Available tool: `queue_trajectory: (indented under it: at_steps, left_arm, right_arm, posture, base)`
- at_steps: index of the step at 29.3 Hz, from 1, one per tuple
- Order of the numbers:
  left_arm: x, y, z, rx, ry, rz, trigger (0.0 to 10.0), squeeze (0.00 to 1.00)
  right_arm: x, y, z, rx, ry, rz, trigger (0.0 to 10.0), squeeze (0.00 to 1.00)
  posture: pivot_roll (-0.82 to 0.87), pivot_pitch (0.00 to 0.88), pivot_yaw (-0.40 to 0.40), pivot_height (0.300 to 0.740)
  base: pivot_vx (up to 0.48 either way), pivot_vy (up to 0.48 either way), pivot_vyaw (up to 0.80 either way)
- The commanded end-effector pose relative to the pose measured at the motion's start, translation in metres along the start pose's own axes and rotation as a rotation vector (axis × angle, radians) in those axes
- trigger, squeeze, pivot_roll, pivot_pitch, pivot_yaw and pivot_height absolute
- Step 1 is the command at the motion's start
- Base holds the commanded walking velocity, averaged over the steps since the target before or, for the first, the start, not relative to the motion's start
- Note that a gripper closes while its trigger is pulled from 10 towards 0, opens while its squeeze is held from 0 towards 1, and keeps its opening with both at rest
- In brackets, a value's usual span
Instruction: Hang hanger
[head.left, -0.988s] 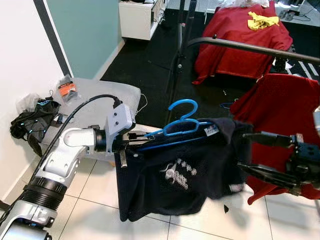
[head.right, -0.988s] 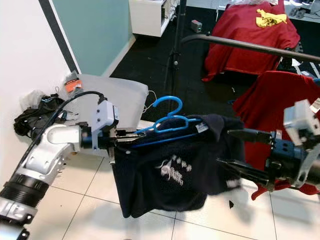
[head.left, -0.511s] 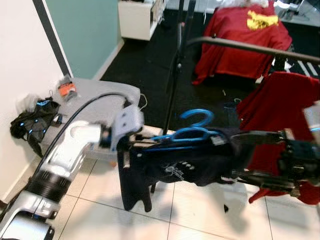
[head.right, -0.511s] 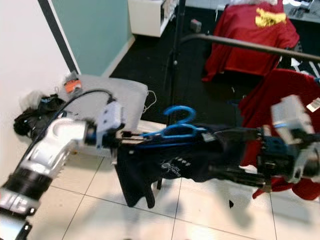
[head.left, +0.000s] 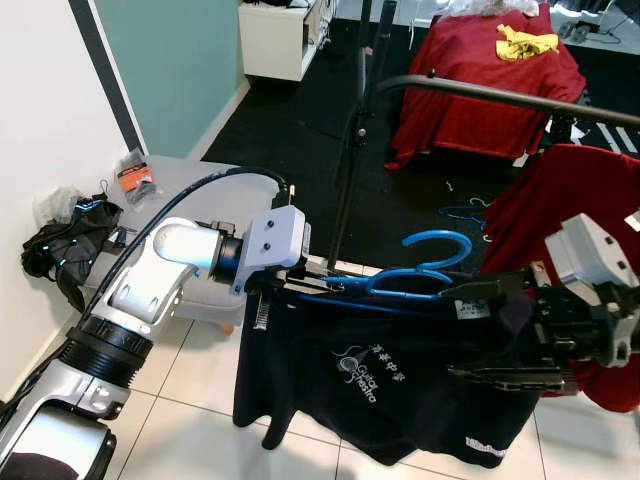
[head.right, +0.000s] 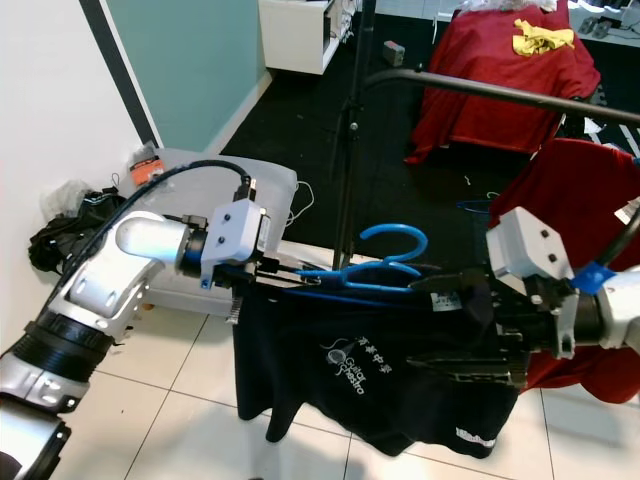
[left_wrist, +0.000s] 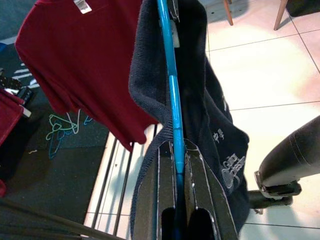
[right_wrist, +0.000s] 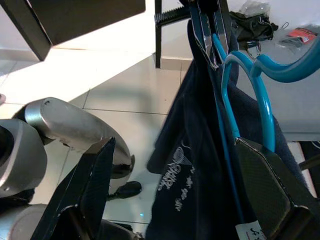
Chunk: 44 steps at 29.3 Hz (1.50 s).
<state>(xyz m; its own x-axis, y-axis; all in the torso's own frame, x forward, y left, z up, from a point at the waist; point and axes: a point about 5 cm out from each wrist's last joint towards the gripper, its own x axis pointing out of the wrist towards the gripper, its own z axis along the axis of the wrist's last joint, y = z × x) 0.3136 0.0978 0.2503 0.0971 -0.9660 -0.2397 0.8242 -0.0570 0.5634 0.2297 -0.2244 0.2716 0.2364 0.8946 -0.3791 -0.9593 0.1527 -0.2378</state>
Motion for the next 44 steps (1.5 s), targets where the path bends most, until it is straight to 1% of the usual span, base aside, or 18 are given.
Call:
queue_trajectory:
  at_steps: [1, 3, 4, 9, 13, 23, 30, 33, 35, 36, 38, 39, 43, 44]
  left_arm:
    - [0.007, 0.001, 0.015, 0.064, -0.052, -0.038, 0.0, 0.00]
    - [0.007, 0.001, 0.016, 0.066, -0.054, -0.044, 0.0, 0.00]
    - [0.008, 0.001, 0.017, 0.070, -0.058, -0.052, 0.0, 0.00]
    - [0.010, -0.001, 0.020, 0.086, -0.064, -0.075, 0.0, 0.00]
    - [0.009, -0.002, 0.020, 0.093, -0.059, -0.080, 0.0, 0.00]
    - [0.010, -0.004, 0.022, 0.111, -0.061, -0.092, 0.0, 0.00]
    - [0.013, -0.003, 0.026, 0.135, -0.072, -0.094, 0.0, 0.00]
    - [0.017, -0.004, 0.025, 0.142, -0.070, -0.099, 0.0, 0.00]
    - [0.017, -0.004, 0.025, 0.142, -0.070, -0.099, 0.0, 0.00]
    - [0.019, -0.004, 0.023, 0.145, -0.064, -0.094, 0.0, 0.00]
    - [0.020, -0.003, 0.023, 0.145, -0.064, -0.087, 0.0, 0.00]
    - [0.021, -0.002, 0.023, 0.146, -0.065, -0.080, 0.5, 0.00]
    - [0.022, -0.002, 0.022, 0.142, -0.068, -0.070, 0.7, 0.00]
    - [0.022, -0.002, 0.021, 0.139, -0.070, -0.068, 1.2, 0.00]
  right_arm:
    - [0.000, -0.001, -0.002, -0.001, 0.008, -0.002, 10.0, 0.00]
    - [0.001, -0.002, -0.001, -0.005, 0.010, 0.003, 10.0, 0.00]
    - [0.002, -0.004, -0.002, -0.008, 0.022, 0.008, 0.0, 0.00]
    - [0.004, -0.011, -0.003, -0.023, 0.035, 0.013, 0.0, 0.00]
    - [0.002, -0.012, -0.002, -0.025, 0.039, 0.013, 0.0, 0.00]
    - [0.000, -0.014, -0.001, -0.025, 0.041, 0.011, 0.0, 0.00]
    - [0.002, -0.012, -0.002, -0.014, 0.041, 0.052, 0.0, 0.00]
    - [0.007, -0.011, 0.002, -0.010, 0.003, 0.079, 0.0, 0.00]
    - [0.007, -0.011, 0.002, -0.010, 0.003, 0.079, 0.0, 0.00]
    - [0.009, -0.009, 0.004, -0.008, -0.020, 0.101, 0.0, 0.00]
    - [0.011, -0.009, 0.005, -0.010, -0.025, 0.106, 0.0, 0.00]
    - [0.012, -0.009, 0.005, -0.011, -0.029, 0.107, 0.0, 0.00]
    - [0.013, -0.010, 0.006, -0.018, -0.040, 0.095, 0.0, 0.00]
    - [0.013, -0.010, 0.006, -0.020, -0.049, 0.089, 0.0, 0.00]
  posture:
    - [0.00, 0.138, 0.007, 0.740]
    - [0.00, 0.138, 0.007, 0.740]
    - [0.00, 0.139, 0.003, 0.740]
    - [0.00, 0.141, 0.000, 0.740]
    - [0.00, 0.142, -0.001, 0.740]
    - [0.00, 0.146, -0.002, 0.740]
    - [0.00, 0.148, -0.002, 0.740]
    - [0.00, 0.147, -0.003, 0.740]
    - [0.00, 0.147, -0.003, 0.740]
    - [0.00, 0.146, -0.002, 0.740]
    - [0.00, 0.146, -0.002, 0.740]
    - [0.00, 0.146, -0.002, 0.740]
    - [0.00, 0.146, -0.004, 0.740]
    - [0.00, 0.146, -0.004, 0.740]
  base:
    - [0.000, 0.000, 0.00]
    - [0.000, 0.000, 0.00]
    - [0.000, 0.000, 0.00]
    - [0.000, 0.000, 0.00]
    - [0.000, 0.000, 0.00]
    - [0.000, 0.000, 0.00]
    - [0.000, 0.000, 0.00]
    - [0.000, 0.000, 0.00]
    - [0.000, 0.000, 0.00]
    - [0.000, 0.000, 0.00]
    - [0.000, 0.000, 0.00]
    - [0.000, 0.000, 0.00]
    - [0.000, 0.000, 0.00]
    - [0.000, 0.000, 0.00]
